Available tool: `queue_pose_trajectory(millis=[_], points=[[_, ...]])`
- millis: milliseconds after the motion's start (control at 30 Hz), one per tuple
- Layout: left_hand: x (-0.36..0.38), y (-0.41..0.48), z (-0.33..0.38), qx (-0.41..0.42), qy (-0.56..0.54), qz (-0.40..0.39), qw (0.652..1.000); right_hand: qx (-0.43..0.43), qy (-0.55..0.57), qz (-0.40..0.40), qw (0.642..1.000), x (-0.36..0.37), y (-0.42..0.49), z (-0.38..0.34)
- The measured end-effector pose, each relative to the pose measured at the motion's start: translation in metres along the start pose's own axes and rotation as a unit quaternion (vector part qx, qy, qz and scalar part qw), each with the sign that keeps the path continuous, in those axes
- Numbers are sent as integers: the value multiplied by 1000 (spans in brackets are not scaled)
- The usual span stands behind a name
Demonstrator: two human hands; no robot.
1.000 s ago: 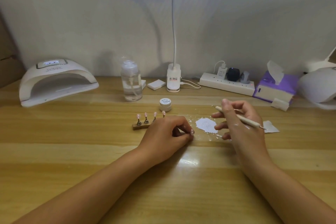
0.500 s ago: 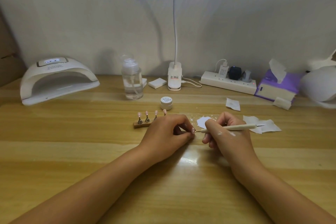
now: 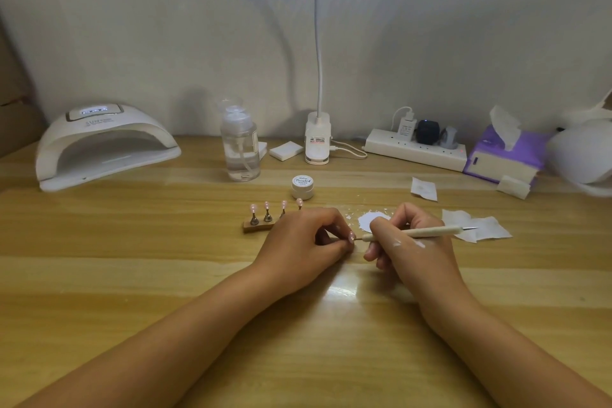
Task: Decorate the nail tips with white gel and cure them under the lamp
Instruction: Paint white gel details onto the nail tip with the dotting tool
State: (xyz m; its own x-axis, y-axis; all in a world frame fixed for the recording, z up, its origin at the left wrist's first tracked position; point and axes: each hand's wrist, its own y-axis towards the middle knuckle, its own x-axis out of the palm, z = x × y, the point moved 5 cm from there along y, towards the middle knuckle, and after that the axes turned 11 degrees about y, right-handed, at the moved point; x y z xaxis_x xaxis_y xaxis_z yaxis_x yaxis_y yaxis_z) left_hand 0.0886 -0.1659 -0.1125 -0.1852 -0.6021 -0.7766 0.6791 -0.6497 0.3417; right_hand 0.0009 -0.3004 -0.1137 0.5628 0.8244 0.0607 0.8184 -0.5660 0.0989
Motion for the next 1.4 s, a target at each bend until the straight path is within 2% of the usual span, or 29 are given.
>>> queue_pose_trajectory(millis=[1400], points=[[0, 0, 0, 4, 4, 8, 1000, -22, 11, -1, 1000, 1, 0, -2]])
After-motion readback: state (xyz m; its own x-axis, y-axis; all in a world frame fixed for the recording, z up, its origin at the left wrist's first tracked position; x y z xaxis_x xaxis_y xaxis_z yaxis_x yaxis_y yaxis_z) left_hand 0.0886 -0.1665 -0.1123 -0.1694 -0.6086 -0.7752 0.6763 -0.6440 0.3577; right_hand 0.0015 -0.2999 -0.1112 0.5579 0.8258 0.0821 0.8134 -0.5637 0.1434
